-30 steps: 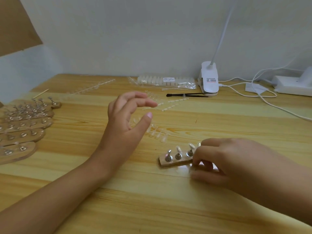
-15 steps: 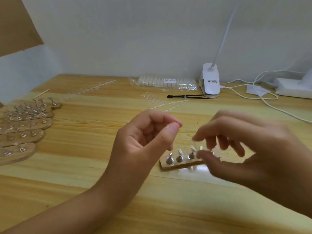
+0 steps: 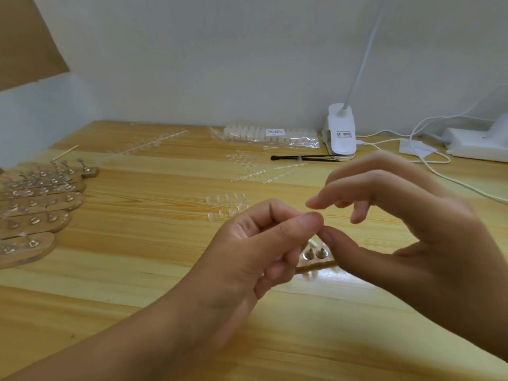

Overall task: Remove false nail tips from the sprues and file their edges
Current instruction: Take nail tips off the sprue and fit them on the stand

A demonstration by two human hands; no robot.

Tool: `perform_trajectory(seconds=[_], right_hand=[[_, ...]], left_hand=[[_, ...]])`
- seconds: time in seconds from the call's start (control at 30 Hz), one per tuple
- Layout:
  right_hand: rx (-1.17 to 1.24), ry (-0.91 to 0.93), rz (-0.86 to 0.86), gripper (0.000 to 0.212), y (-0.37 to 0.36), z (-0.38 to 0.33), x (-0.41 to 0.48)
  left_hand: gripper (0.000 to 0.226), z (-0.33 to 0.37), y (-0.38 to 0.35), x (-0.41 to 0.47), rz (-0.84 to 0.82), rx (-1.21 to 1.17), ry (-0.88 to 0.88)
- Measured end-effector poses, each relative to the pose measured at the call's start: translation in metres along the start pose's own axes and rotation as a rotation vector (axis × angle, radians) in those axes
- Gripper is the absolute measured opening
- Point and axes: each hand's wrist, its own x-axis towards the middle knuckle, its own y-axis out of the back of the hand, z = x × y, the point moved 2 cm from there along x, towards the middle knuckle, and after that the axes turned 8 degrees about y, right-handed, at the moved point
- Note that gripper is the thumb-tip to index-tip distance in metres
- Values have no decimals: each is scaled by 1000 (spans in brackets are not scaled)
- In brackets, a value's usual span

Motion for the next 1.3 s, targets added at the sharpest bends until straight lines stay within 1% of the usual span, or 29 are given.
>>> perform_trajectory(seconds=[0.07, 0.13, 0.2, 0.3, 0.37, 0.5, 0.63, 0.7, 0.73, 0.83, 0.87, 0.93, 1.0, 1.13, 1.2, 1.3], right_hand=[[-28, 9, 63, 15, -3, 0, 1], [-12, 0, 93, 13, -5, 1, 3], [25, -19, 94, 14, -6, 4, 2], [74, -37, 84, 18, -8, 9, 0], [94, -46, 91, 21, -10, 11, 1], [95, -40, 93, 18, -14, 13, 2], [67, -33, 100, 20, -15, 12, 1], [61, -37, 108, 18, -16, 12, 0], [65, -45, 118, 17, -16, 12, -1], [111, -100, 150, 17, -18, 15, -7], [128, -129, 153, 17, -20, 16, -10], [146, -183, 139, 18, -24, 18, -15], [141, -222, 106, 19, -29, 19, -19], [98, -246, 37, 21, -37, 19, -20], [46, -228, 17, 22, -42, 18, -20], [-30, -203, -8, 22, -49, 17, -20]], left_hand=[[19, 3, 3, 2, -6, -7, -14], [13, 5, 8, 3, 7, 17, -36], [10, 7, 14, 5, 42, 81, -64], [11, 8, 19, 8, 83, 160, -105], [13, 8, 21, 9, 82, 175, -119], [16, 5, 22, 10, 67, 184, -129], [13, 5, 24, 10, 72, 241, -138], [16, 6, 25, 9, 83, 318, -177], [22, 7, 26, 8, 102, 363, -213], [38, 12, 40, 12, 211, 436, -271], [38, 15, 47, 13, 241, 480, -271], [32, 20, 60, 16, 259, 656, -267], [26, 22, 70, 18, 208, 843, -249], [20, 16, 71, 19, -22, 1137, -202], [15, 9, 67, 20, -85, 1195, -191], [9, 2, 64, 21, -93, 1189, -253]])
